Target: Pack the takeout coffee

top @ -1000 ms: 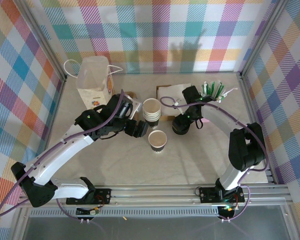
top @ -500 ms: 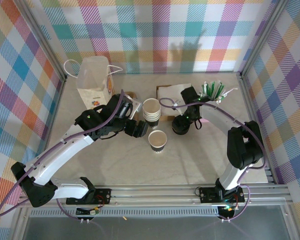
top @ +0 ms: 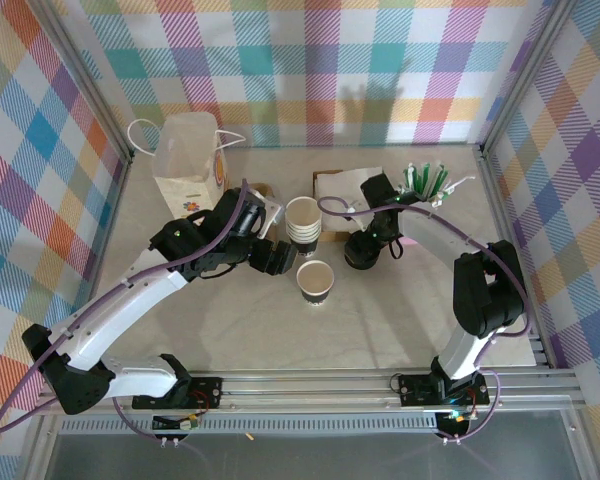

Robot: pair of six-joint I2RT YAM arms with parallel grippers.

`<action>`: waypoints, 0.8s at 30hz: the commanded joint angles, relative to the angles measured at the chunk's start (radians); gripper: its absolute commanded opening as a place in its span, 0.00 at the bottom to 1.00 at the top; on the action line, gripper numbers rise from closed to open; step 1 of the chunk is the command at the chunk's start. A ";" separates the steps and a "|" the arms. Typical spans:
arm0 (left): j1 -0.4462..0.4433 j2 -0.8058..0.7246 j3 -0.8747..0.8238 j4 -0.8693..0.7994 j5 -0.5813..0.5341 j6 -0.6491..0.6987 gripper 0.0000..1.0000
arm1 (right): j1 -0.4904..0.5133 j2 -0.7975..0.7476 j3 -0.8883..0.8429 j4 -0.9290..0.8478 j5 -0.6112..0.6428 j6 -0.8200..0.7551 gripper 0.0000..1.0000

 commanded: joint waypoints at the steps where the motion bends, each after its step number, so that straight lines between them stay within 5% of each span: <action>1: 0.009 -0.014 -0.017 -0.017 -0.014 0.021 0.87 | 0.010 0.011 0.013 0.002 0.007 -0.005 0.84; 24: 0.009 -0.027 -0.019 -0.013 -0.019 0.021 0.87 | 0.012 0.002 0.061 -0.049 0.016 0.024 0.70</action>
